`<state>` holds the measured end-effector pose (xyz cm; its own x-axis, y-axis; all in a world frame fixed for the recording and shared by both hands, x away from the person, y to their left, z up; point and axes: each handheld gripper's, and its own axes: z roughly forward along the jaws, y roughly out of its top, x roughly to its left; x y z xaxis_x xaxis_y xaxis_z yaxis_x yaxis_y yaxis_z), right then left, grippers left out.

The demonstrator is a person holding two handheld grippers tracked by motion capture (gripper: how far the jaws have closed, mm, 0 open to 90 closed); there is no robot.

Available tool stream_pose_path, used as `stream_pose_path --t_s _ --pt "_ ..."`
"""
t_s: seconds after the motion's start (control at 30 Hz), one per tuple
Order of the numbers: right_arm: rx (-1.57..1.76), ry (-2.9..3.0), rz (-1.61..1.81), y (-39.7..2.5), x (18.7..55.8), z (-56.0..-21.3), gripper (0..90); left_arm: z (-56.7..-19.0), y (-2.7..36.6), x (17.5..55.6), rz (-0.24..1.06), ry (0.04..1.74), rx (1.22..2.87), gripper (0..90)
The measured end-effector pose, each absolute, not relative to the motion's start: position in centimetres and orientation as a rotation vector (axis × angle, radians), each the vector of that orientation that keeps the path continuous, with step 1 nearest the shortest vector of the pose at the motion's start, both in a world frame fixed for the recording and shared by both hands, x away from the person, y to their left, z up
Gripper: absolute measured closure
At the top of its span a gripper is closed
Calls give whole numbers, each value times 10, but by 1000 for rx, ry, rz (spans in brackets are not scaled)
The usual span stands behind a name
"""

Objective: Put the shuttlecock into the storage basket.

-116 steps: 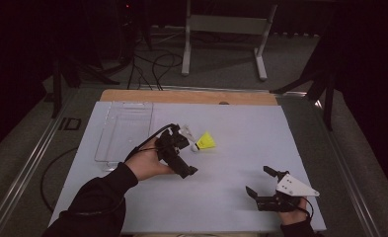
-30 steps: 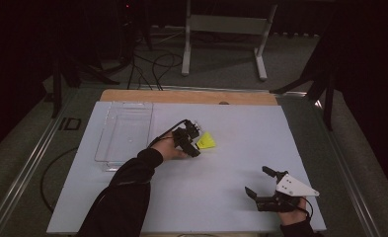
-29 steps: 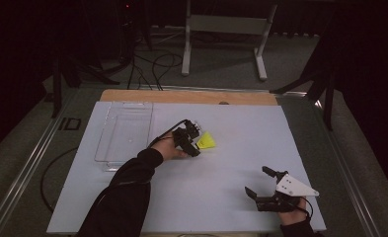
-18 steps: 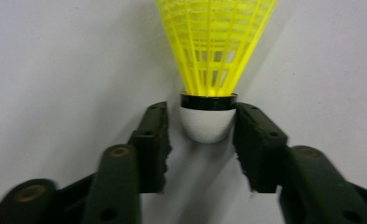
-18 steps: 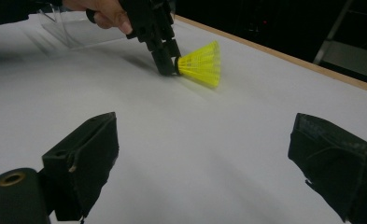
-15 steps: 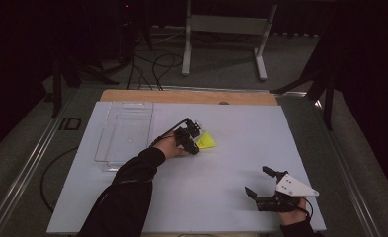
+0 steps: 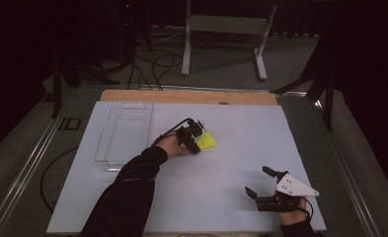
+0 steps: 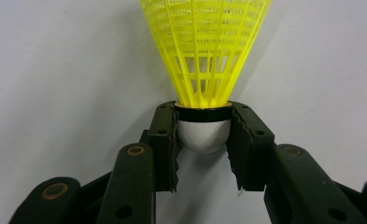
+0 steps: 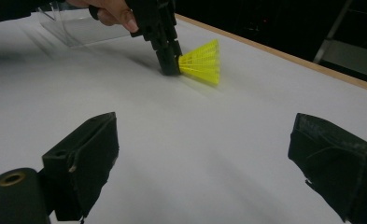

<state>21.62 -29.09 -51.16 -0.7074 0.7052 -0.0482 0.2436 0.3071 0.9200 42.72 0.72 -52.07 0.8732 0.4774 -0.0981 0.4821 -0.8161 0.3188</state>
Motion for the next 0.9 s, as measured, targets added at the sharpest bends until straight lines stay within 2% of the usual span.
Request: stream_pose_path --t_s 0.9 --pt "845 2134 1379 -290 217 -513 88 -474 16 410 -67 602 2720 655"
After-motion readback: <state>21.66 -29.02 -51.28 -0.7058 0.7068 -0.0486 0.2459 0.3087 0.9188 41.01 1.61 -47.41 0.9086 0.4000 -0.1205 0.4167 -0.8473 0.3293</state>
